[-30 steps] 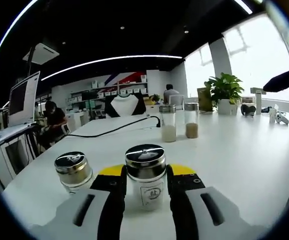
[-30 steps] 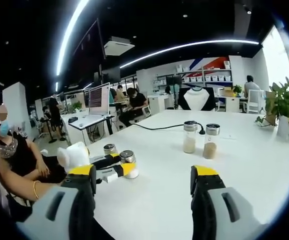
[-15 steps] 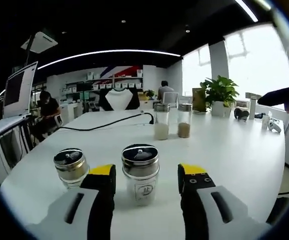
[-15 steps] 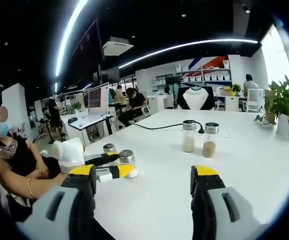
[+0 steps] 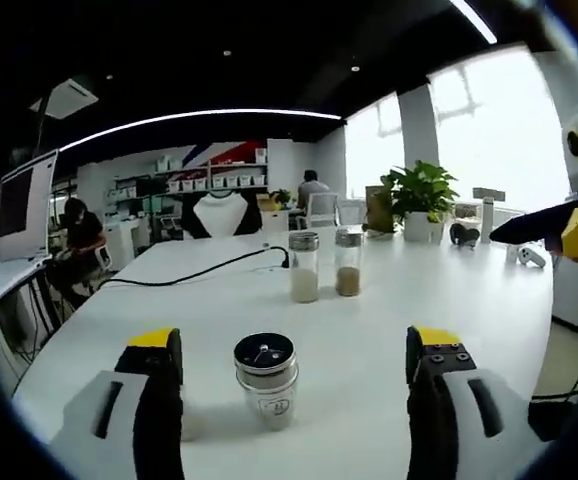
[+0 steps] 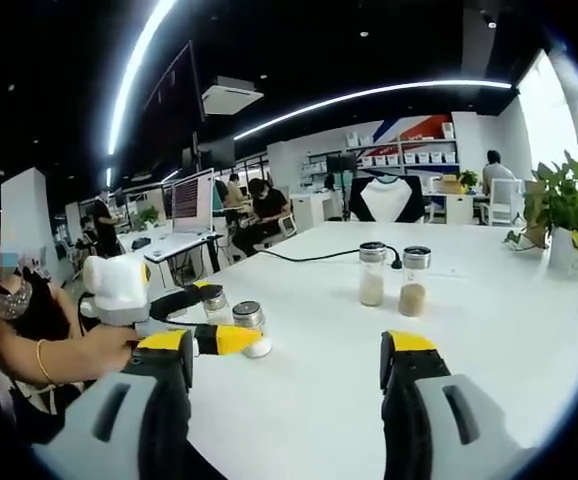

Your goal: Rotate the seasoning bottle until the label or dispensing opening points toward the visible target arrow and the bottle remains upright within the marked orientation range

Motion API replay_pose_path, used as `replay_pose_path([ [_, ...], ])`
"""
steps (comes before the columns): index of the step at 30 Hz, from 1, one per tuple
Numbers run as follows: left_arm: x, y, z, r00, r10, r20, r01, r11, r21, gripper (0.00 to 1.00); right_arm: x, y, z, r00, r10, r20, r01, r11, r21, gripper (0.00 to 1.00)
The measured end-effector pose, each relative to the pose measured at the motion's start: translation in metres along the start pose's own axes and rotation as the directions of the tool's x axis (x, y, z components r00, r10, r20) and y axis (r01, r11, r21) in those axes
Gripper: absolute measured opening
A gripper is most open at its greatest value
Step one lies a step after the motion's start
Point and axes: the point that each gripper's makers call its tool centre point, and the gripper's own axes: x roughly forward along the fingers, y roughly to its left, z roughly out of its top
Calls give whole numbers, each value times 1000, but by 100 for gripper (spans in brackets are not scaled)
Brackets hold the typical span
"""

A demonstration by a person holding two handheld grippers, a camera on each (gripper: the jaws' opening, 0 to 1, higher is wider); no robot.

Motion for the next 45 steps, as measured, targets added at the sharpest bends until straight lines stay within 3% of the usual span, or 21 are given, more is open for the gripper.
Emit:
replay_pose_path([
  [6, -8, -18, 0, 998, -54, -15, 55, 998, 22, 100, -1, -2, -1, 1000, 1, 2, -1, 1000, 6, 77],
  [12, -9, -24, 3, 998, -65, -26, 66, 996, 58, 100, -3, -5, 0, 1000, -3, 13, 3, 1000, 14, 77],
  [15, -8, -19, 1, 997, -28, -71, 40, 984, 172, 100, -4, -5, 0, 1000, -2, 14, 2, 1000, 15, 77],
  [20, -7, -23, 11, 998, -53, -37, 57, 990, 130, 100, -7, -5, 4, 1000, -1, 24, 0, 1000, 14, 76],
  [25, 0, -22, 8, 996, -56, -73, 68, 982, 175, 100, -7, -4, 6, 1000, 8, 25, -8, 1000, 5, 76],
  [37, 9, -28, 13, 993, -97, -71, 106, 985, 138, 100, -11, -6, 9, 1000, 7, 27, -7, 1000, -3, 75],
  [43, 17, -26, 21, 992, -106, -65, 114, 986, 123, 100, -12, -9, 9, 1000, 4, 29, -4, 1000, -1, 75],
  [45, 20, -29, 26, 990, -136, -41, 139, 986, 86, 100, -13, -10, 9, 1000, 4, 29, -4, 1000, 0, 75],
])
